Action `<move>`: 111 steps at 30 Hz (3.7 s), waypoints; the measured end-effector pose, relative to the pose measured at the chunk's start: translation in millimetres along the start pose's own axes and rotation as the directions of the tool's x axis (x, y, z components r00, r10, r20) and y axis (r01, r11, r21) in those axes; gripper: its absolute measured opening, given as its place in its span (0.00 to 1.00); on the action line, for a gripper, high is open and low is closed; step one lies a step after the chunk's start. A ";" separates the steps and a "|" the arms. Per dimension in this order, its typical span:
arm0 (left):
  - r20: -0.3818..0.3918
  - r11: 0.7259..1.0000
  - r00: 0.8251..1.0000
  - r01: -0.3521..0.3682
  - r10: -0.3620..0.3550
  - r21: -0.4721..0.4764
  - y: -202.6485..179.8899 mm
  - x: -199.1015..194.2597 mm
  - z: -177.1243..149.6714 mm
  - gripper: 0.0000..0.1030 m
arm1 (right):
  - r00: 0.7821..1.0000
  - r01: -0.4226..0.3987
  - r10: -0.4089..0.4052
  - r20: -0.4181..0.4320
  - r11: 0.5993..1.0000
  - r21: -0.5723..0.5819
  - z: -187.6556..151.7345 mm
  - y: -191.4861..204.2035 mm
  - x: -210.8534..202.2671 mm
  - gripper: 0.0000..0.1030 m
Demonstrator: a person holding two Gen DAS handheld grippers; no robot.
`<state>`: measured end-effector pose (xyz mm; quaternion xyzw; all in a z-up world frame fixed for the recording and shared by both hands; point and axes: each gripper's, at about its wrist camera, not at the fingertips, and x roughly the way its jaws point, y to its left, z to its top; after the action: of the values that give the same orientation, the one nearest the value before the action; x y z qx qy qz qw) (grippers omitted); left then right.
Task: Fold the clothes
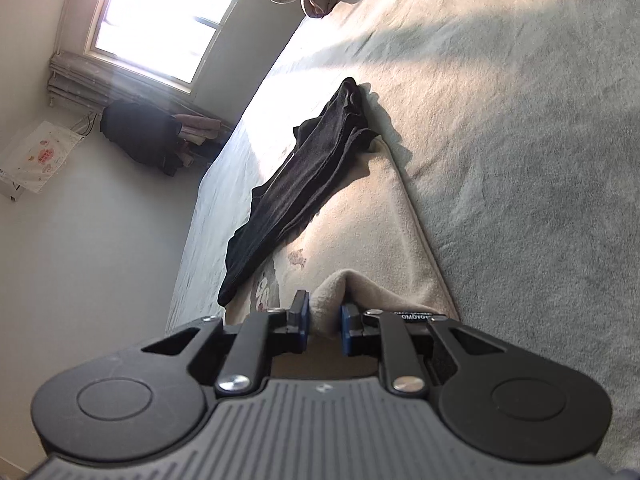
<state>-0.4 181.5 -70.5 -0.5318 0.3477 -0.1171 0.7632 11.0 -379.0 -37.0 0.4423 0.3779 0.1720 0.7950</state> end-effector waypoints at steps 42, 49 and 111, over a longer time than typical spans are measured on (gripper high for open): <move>0.293 0.540 0.890 -0.447 0.350 0.713 -81.3 47.0 -62.3 0.27 | 0.884 0.460 -0.329 0.332 0.742 -0.488 -22.1 57.0 48.2 0.52; 0.344 0.480 0.876 -0.474 0.338 0.738 -83.8 46.9 -72.5 0.12 | 0.828 0.561 -0.406 0.387 0.605 -0.565 -31.3 53.5 73.8 0.45; 0.046 0.869 0.936 -0.343 0.350 0.356 -63.1 40.6 4.8 0.40 | 0.907 0.369 -0.344 0.243 0.927 -0.064 32.5 6.5 10.5 0.48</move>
<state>44.4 137.1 -29.7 -0.3113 0.4179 -0.0453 0.8523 42.7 -387.7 -25.8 0.3385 0.3489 -0.0078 0.8739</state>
